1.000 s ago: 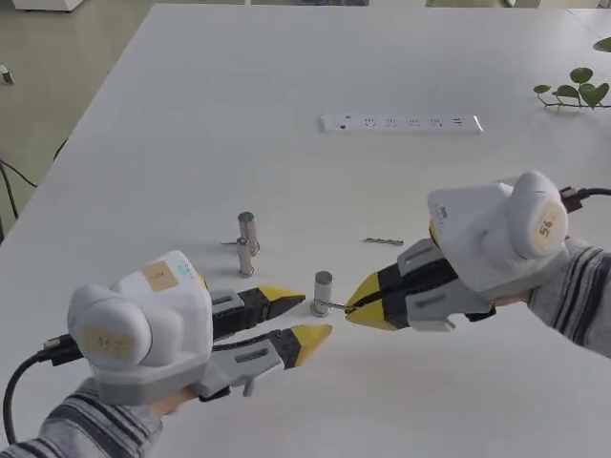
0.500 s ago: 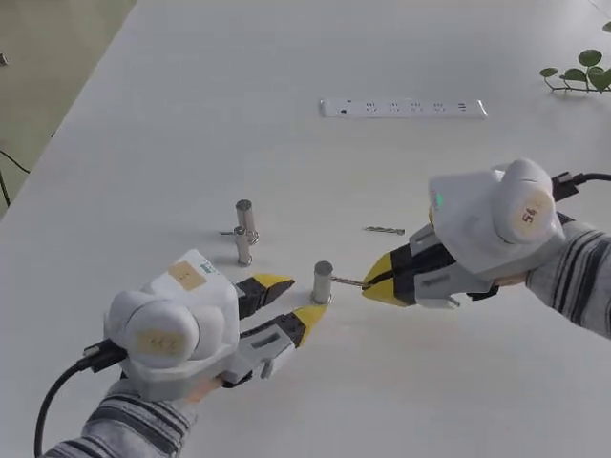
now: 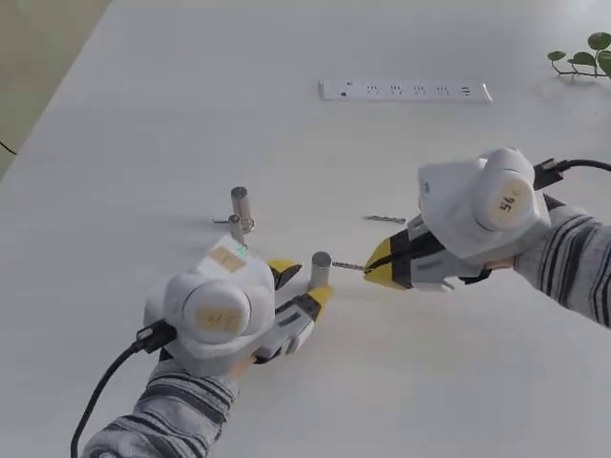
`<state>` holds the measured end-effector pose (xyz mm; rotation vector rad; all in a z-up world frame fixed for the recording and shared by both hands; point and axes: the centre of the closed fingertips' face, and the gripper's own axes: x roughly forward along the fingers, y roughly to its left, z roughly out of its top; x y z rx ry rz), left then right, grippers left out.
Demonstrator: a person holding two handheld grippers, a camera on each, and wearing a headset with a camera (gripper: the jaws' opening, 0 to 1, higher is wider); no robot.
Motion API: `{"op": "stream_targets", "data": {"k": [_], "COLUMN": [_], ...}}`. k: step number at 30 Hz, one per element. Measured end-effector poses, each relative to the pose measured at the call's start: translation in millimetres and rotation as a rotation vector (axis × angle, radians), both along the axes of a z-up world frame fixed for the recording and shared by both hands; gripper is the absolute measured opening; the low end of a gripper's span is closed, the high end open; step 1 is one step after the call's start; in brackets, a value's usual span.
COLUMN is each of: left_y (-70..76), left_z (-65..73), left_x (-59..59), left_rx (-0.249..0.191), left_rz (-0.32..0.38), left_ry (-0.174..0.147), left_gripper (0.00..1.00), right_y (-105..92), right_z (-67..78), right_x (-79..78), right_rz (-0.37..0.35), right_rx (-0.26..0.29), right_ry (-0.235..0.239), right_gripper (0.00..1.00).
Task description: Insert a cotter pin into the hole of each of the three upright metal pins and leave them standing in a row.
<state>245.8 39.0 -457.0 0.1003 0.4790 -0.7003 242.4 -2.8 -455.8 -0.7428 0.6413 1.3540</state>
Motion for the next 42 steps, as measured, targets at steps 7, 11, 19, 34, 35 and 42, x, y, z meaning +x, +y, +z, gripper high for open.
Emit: {"op": "stream_targets", "data": {"k": [7,11,19,34,35,42], "left_y": [-3.4,-5.3,-6.7,-6.1,-6.0,-5.6], "left_z": [-8.3,-13.1,-13.5,-14.9,-15.1,-14.8], "left_x": [4.7,4.0,6.5,6.2,6.3,5.8], "left_rx": [0.001,0.001,-0.008,-0.01,-0.013,-0.006], "left_rz": [0.017,0.032,0.049,0.075,0.077,0.075], "left_ry": [0.021,0.044,0.045,0.056,0.058,0.049], "left_gripper": [0.18,0.16,0.12,0.1,0.1,0.1], "right_y": [0.4,1.6,6.2,18.0,18.5,23.8], "right_z": [-2.5,-2.1,4.4,8.0,7.9,6.1], "right_x": [1.9,1.9,-1.5,-1.4,-1.0,0.4], "right_rz": [0.009,0.021,0.057,0.041,0.043,0.05], "right_rx": [-0.004,-0.009,-0.025,-0.036,-0.038,-0.047], "right_ry": [0.004,0.001,-0.01,-0.005,-0.008,-0.015], "right_gripper": [0.0,0.0,0.0,0.0,0.0,0.0]}}
